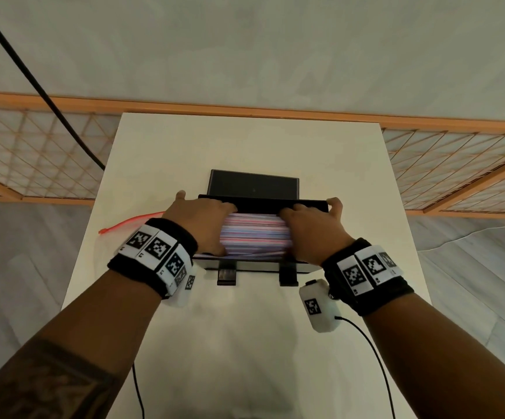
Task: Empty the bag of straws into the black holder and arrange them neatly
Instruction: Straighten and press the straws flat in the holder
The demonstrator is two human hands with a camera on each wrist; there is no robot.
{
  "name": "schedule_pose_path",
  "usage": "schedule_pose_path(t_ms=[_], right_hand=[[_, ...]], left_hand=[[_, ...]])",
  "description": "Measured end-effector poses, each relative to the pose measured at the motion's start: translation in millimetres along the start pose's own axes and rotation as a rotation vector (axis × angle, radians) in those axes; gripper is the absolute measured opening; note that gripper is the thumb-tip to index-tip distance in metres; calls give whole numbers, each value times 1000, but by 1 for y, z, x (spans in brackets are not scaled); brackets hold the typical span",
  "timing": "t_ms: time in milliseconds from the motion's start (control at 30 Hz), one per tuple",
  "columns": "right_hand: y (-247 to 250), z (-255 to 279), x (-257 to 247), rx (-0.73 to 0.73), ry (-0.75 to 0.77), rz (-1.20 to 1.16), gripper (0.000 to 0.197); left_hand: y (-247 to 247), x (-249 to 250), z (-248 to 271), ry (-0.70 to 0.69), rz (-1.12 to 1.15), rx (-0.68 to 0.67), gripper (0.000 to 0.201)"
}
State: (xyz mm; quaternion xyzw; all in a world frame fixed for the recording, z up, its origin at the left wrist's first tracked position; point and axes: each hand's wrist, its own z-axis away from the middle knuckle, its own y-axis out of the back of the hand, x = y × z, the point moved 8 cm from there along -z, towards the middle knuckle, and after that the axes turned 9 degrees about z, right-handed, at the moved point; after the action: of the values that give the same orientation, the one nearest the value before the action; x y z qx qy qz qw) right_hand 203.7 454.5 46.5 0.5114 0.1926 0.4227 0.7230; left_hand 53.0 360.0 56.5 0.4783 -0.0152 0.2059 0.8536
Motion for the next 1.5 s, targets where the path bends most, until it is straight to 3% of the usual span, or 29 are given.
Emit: schedule_pose_path(t_ms=[100, 267, 400, 500, 633, 700, 800, 867, 933, 1067, 1167, 1333, 1500], right_hand=[[-3, 2, 2, 10, -46, -63, 51], [3, 7, 5, 184, -118, -147, 48], [16, 17, 10, 420, -182, -204, 42], [22, 25, 11, 482, -185, -243, 46], [15, 30, 9, 337, -153, -395, 76], [10, 34, 7, 253, -122, -462, 78], [11, 41, 13, 241, -136, -536, 51], [17, 43, 19, 277, -147, -516, 31], [24, 41, 22, 263, -123, -452, 29], [18, 27, 11, 47, 14, -300, 66], [8, 16, 8, -38, 18, -250, 78], [-3, 5, 4, -27, -2, -175, 70], [9, 15, 9, 242, -83, -209, 58]], left_hand=[[1, 5, 0, -20, -3, 99, 51], [8, 7, 9, -39, -2, 331, 40], [13, 7, 19, -22, 101, 485, 48], [13, 4, 27, -24, 233, 555, 56], [3, 8, 37, -64, 335, 499, 68], [-6, 8, 42, -69, 358, 420, 68], [-6, 0, 50, -57, 389, 400, 54], [2, -4, 51, -75, 424, 434, 34], [9, -6, 45, -118, 403, 433, 21], [3, -6, 23, -95, 227, 159, 69], [1, -7, 13, -39, 116, 86, 84], [-3, 3, 6, -27, 1, 115, 73], [9, 5, 18, -23, 43, 391, 52]])
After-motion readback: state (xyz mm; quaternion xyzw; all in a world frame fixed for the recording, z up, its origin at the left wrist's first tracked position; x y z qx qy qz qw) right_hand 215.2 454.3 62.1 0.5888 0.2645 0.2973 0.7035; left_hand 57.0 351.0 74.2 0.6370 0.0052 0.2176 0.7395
